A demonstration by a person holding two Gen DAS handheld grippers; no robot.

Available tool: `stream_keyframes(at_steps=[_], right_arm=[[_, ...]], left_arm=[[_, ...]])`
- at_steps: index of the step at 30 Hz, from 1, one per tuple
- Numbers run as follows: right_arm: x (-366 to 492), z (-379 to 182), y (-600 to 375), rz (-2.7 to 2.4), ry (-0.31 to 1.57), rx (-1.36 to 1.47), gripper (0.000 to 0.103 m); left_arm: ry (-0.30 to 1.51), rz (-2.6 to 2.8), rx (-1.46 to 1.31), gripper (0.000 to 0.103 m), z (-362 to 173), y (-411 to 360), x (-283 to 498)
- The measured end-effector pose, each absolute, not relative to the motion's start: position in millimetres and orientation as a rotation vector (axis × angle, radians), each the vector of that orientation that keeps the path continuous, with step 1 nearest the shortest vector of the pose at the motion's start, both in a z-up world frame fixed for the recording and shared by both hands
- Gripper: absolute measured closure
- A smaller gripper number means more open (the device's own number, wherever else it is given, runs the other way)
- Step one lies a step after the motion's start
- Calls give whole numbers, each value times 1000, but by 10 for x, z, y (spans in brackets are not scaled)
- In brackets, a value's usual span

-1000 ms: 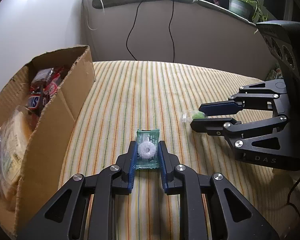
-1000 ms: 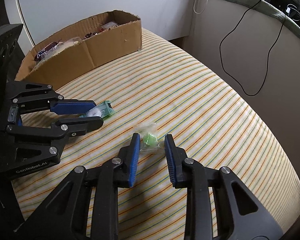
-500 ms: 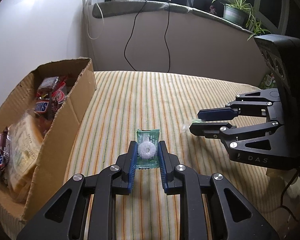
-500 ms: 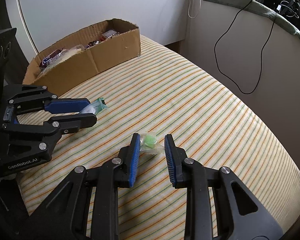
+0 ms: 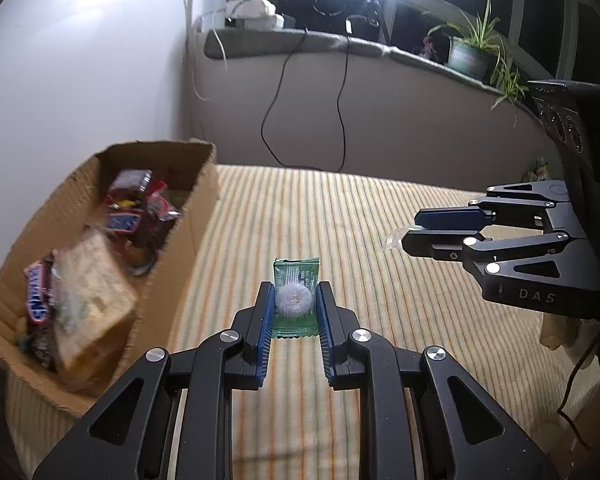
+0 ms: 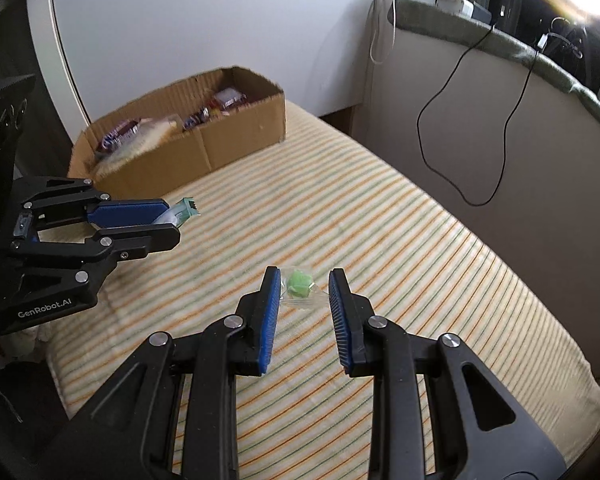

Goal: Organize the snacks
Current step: 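Carry the mint packet with the left gripper while the right gripper carries the green candy to the box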

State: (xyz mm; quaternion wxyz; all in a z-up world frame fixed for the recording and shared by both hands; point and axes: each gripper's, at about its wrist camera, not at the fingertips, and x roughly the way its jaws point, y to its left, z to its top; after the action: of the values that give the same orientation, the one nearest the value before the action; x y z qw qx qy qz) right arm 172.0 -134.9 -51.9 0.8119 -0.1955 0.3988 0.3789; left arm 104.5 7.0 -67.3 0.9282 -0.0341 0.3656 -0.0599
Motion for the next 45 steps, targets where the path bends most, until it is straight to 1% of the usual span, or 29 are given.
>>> stream_keyframes(at_steps=[9,21,34,45], right_arm=[[1639,-321,-1076,828,796,-432,77],[1682,-124,-521,885,739,-450,77],[1795,-207,119,961,739,-452,77],[1996,-305,370,984,762,-448,77]], left_arm=[[688,-79,-91,84,-451,394,901],[652,-6,-110,84,-380,891,874],[659,49,-130,84,-441,1274,980],[673,61,-139,84,-512,1437,1189]])
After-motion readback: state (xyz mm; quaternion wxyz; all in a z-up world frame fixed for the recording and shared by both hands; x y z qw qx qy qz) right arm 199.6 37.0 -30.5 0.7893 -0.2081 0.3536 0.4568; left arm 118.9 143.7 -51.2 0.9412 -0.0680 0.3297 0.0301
